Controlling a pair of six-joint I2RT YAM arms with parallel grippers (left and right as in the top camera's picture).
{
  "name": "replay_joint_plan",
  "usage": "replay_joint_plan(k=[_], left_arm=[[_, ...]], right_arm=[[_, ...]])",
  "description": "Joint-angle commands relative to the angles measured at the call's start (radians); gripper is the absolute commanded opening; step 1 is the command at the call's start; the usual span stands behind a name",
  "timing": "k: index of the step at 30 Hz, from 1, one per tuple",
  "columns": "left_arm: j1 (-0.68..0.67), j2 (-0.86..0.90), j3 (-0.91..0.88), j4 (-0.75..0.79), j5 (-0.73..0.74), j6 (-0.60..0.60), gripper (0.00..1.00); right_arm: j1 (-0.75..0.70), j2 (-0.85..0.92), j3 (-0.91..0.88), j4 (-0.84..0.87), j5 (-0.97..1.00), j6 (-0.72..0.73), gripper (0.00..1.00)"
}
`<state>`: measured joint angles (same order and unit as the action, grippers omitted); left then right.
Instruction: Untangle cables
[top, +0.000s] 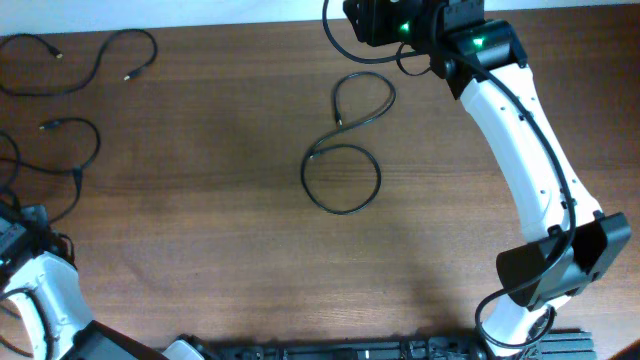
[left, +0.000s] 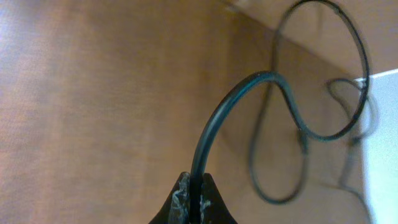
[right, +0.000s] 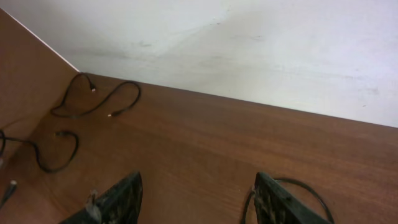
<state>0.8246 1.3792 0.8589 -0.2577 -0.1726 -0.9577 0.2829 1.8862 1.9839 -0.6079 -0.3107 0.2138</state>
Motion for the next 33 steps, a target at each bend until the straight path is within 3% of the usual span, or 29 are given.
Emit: replay_joint_plan(k=[1,10,12,13,16,19,21,25,27,29,33], left_arm=[[-0.005,0.006,0.006,0.018,0.080,-0.151,0.00],[-0.005,0.197,0.006,0.127,0.228,-0.148,0.00],[-0.005,0.201,0.006,0.125,0.160,-0.121,0.02],[-0.005,0.202,0.006,0.121,0.116,-0.053,0.00],[-0.005,0.200,0.006,-0.013,-0.017,-0.002,0.00],[-0.005,0.119,0.011,-0.121,-0.089,0.048,0.00],[-0.005,-0.035,0.011,-0.224,-0.185,0.048,0.00],[-0.005,-0.302,0.011,-0.296,-0.217,0.047,0.00],[-0.005,-0.361,0.011,-0.349,-0.278,0.048,0.00],[-0.005,-0.348,0.011,-0.368,-0.325,0.047,0.00],[-0.005,-0.155,0.011,-0.324,-0.141,0.020,0.00]], right_arm=[[-0.002,0.002,0.002,-0.002,0.009,0.005,0.55],[-0.002,0.002,0.002,-0.003,0.009,0.005,0.55],[-0.002,0.002,0.002,-0.003,0.009,0.004,0.55],[-0.002,0.002,0.002,-0.005,0.009,0.004,0.55],[-0.002,0.002,0.002,-0.005,0.009,0.004,0.55],[-0.002,0.002,0.002,-0.005,0.009,0.004,0.55],[-0.002,0.002,0.002,-0.004,0.009,0.004,0.55],[-0.002,0.002,0.002,-0.003,0.009,0.004,0.55],[-0.002,0.002,0.002,-0.003,0.009,0.004,0.55],[-0.002,0.002,0.002,-0.003,0.009,0.004,0.55],[-0.002,0.002,0.002,-0.003,0.009,0.004,0.55]])
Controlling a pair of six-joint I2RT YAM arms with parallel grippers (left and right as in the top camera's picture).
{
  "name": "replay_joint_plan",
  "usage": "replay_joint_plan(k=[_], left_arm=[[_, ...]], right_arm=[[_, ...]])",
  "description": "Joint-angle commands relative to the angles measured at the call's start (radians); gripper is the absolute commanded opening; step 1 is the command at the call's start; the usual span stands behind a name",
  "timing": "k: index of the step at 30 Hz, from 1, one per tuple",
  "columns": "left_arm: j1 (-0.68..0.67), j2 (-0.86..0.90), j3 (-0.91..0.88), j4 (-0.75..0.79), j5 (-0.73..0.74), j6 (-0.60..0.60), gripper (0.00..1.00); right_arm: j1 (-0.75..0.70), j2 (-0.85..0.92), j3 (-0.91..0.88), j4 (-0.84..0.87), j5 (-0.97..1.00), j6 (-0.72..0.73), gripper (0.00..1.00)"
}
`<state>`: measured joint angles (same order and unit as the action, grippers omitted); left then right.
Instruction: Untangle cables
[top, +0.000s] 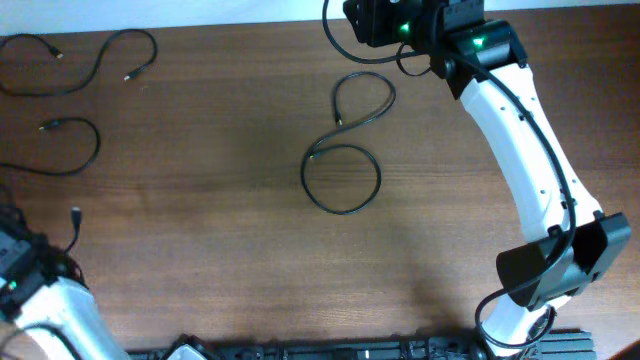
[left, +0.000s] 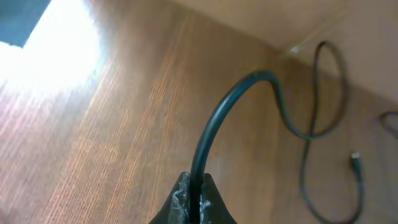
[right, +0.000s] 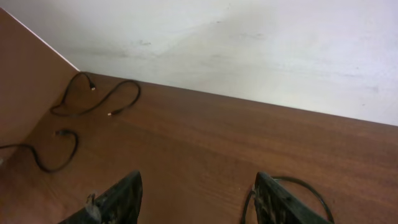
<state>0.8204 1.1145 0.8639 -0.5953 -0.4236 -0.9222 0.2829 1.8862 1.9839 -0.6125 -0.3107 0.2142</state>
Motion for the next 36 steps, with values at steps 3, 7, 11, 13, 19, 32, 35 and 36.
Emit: replay_joint_plan(k=[3,7,11,13,19,32,35,36], left_arm=[[0.000,0.286,0.006,0.153,0.285,-0.031,0.00],[-0.015,0.415,0.006,0.262,0.290,-0.025,0.00],[-0.026,0.492,0.006,0.387,0.329,0.012,0.00],[-0.026,0.492,0.006,0.429,0.391,0.011,0.02],[-0.027,0.498,0.006,0.507,0.550,0.012,0.11],[-0.125,0.555,0.304,0.258,0.966,0.647,0.63],[-0.325,0.555,0.365,0.199,1.007,0.841,0.89],[-0.394,0.555,0.365,0.202,1.003,0.876,0.96]], right_arm=[[-0.002,0.002,0.002,-0.001,0.009,0.004,0.55],[-0.002,0.002,0.002,-0.001,0.009,0.004,0.55],[-0.002,0.002,0.002,-0.001,0.009,0.004,0.55],[-0.002,0.002,0.002,-0.001,0.009,0.004,0.55],[-0.002,0.003,0.002,-0.005,0.009,0.004,0.55],[-0.002,0.034,0.002,-0.036,0.098,0.005,0.56],[-0.002,0.035,0.002,-0.088,0.159,0.009,0.67],[-0.004,0.037,0.002,-0.117,0.211,0.026,0.69]])
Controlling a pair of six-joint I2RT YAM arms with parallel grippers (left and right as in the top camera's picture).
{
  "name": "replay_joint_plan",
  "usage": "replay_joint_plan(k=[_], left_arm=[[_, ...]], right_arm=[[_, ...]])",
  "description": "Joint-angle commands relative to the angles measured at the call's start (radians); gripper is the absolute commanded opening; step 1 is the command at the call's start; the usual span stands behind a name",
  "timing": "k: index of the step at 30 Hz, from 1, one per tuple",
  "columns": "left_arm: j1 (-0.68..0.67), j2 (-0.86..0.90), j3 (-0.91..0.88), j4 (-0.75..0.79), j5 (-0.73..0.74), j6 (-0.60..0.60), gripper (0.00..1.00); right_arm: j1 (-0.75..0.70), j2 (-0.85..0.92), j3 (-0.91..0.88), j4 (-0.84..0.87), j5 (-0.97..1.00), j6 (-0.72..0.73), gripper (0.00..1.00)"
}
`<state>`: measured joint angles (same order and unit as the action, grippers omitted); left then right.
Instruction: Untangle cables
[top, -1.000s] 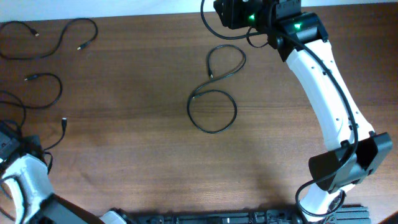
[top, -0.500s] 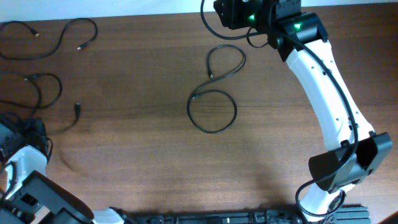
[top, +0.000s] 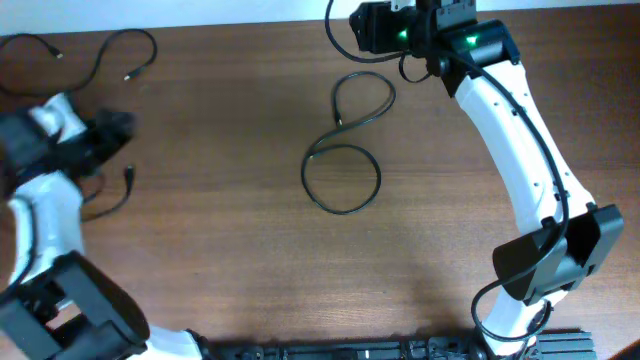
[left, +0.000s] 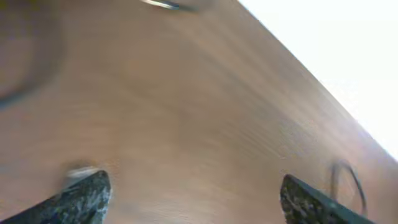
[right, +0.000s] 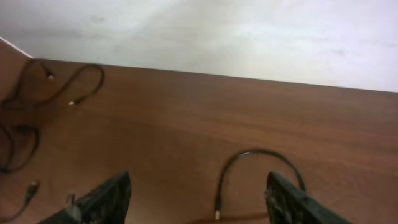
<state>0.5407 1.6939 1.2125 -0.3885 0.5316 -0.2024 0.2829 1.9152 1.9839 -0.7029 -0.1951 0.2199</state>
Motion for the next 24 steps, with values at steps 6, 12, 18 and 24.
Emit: replay_joint_plan(k=[6,12,18,24], left_arm=[[-0.406,-0.024,0.017,0.059,-0.173,0.177,0.99],[-0.424,-0.024,0.017,0.056,-0.309,0.177,0.99],[-0.424,-0.024,0.017,0.055,-0.342,0.177,0.99],[-0.424,-0.024,0.017,0.046,-0.342,0.177,0.99]], right_arm=[[-0.120,0.041,0.002,-0.185,0.116,0.063,0.74],[-0.048,0.211,0.002,-0.292,-0.042,-0.661,0.96],[0.099,0.326,0.002,-0.123,-0.041,-0.658,0.96],[0.109,0.404,0.002,0.098,0.039,-0.267,0.64]])
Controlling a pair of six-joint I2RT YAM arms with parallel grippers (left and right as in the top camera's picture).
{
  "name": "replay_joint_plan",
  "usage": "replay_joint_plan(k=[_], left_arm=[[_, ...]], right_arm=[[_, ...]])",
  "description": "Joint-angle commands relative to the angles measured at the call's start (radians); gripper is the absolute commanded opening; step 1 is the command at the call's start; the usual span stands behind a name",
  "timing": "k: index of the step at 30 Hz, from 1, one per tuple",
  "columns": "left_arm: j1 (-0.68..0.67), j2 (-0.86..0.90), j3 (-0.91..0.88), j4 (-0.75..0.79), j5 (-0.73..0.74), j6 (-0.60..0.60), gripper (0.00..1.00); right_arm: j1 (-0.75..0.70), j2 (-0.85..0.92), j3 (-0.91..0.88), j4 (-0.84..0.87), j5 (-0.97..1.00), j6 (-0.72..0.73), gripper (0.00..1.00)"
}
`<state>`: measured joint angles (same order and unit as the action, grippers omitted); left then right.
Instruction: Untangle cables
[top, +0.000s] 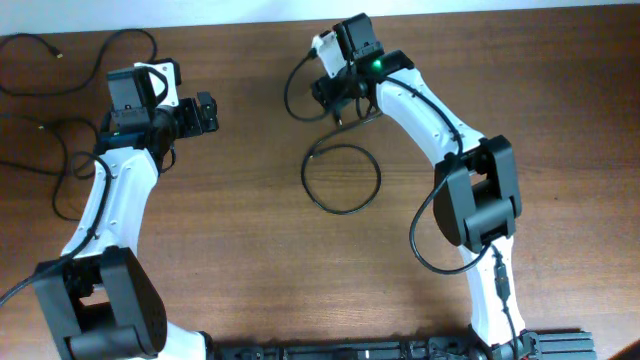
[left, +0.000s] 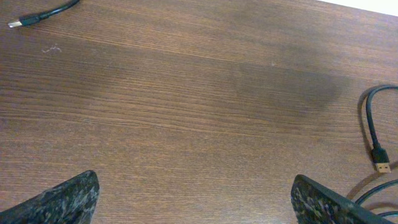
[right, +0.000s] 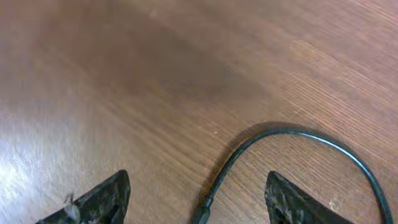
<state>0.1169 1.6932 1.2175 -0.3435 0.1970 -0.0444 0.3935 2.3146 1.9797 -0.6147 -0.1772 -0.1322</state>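
A black cable lies mid-table as a round loop with a second, smaller loop behind it. My right gripper hangs open low over that rear loop. In the right wrist view the cable curves between the fingers down to a plug, untouched. My left gripper stands open to the left of the cable, nothing in it. The left wrist view shows its wide-apart fingertips and the cable's USB plug at the far right.
Two more black cables lie at the left: one in the back left corner, one along the left edge. The back cable's plug end shows in the left wrist view. The table's back edge runs just behind both grippers.
My left gripper has moved right, from near the left cables to the table's left-centre. My right gripper has come down from the back edge to just over the middle cable's rear loop.
My left gripper was shut on a cable at the table's left edge, and still held it a second later, nearer the front left corner. Then it was open with that cable lying at the left. The right gripper stayed open at the back edge until now.
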Motion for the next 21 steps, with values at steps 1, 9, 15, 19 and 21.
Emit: replay_joint_plan(k=[1,9,15,19,21], left_arm=[[0.000,-0.024,0.012,-0.003,-0.008,0.019,0.99],[-0.001,-0.024,0.012,-0.021,-0.007,0.019,0.99],[-0.001,-0.024,0.012,-0.033,-0.007,0.019,0.99],[-0.001,-0.024,0.012,-0.033,-0.007,0.019,0.99],[-0.001,-0.024,0.012,-0.033,-0.007,0.019,0.99]], right_arm=[[-0.002,0.023,0.006,0.011,0.033,0.085,0.57],[-0.002,0.104,0.006,0.045,0.035,0.090,0.47],[-0.002,0.129,0.006,0.019,0.084,0.116,0.37],[-0.001,0.129,-0.001,0.002,0.084,0.149,0.33],[-0.001,0.129,-0.001,0.002,0.084,0.149,0.32]])
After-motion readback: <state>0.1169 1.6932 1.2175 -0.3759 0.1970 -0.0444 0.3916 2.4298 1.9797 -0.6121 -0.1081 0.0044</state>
